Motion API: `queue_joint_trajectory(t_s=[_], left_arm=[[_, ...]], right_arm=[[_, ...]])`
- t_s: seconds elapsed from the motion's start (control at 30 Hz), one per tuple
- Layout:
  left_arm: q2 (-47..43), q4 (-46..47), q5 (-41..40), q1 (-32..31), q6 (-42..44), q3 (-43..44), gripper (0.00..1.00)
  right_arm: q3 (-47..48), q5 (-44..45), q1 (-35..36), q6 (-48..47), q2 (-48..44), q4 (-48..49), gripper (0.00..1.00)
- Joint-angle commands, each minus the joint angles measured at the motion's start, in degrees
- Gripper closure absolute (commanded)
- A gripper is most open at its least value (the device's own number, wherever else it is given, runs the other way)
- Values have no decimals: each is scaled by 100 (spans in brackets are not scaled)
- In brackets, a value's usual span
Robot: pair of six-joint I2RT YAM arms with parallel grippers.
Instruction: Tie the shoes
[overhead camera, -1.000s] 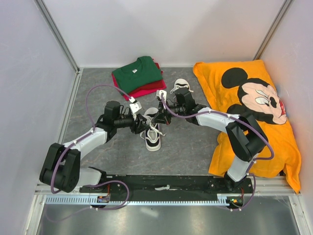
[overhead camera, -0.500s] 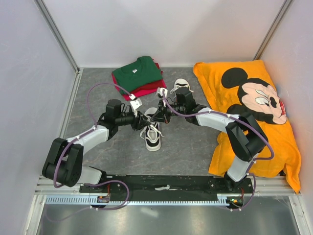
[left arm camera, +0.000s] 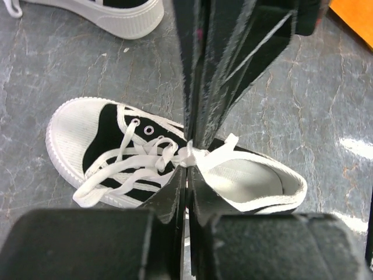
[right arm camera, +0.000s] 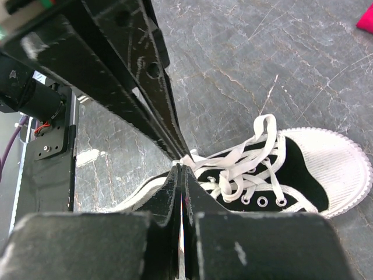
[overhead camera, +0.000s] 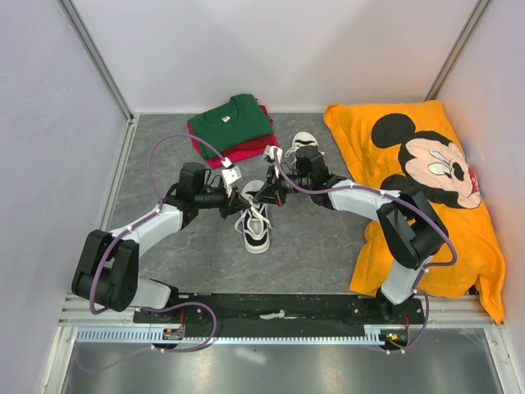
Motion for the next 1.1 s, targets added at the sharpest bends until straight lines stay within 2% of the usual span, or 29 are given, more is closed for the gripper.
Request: queue_joint_trajectory(t_s=[0.0, 0.13, 0.23, 0.3, 0.4, 0.53, 0.63, 0.8, 0.83, 0.87, 0.93, 1.07], left_arm=[[-34, -264, 415, 59, 613, 240, 87], [-34, -45, 415, 77, 596, 135, 67], [-8, 254, 415, 77, 438, 125, 59], [115, 299, 415, 77, 420, 178, 59], [282, 106, 476, 85, 525, 362, 64], [353, -315, 503, 103, 832, 547, 87], [300, -448, 564, 182, 938, 504, 96], [283, -817, 661, 235, 1237, 556, 99], [309, -887, 652, 235, 1377, 608, 98], [335, -1045, 644, 235, 1430, 635, 98], [362, -1169, 652, 235, 1632, 705, 98], [440, -1389, 600, 217, 1844, 784, 98]], right_arm=[[-35, -91, -14, 55, 68, 183, 100], [-35, -135, -23, 29, 59, 183, 100], [-44, -135, -22, 37, 50, 192, 100], [-52, -135, -31, 37, 50, 192, 100], [-52, -109, -22, 55, 50, 209, 100], [-44, -108, -40, 81, 59, 245, 100], [-52, -100, -58, 3, 59, 166, 100], [122, -266, -66, -173, 138, -246, 99], [367, -284, -66, -200, 182, -648, 93], [474, -354, -93, -200, 278, -791, 79], [685, -363, -189, -130, 340, -959, 78], [1010, -276, -374, 187, 576, -1196, 71]])
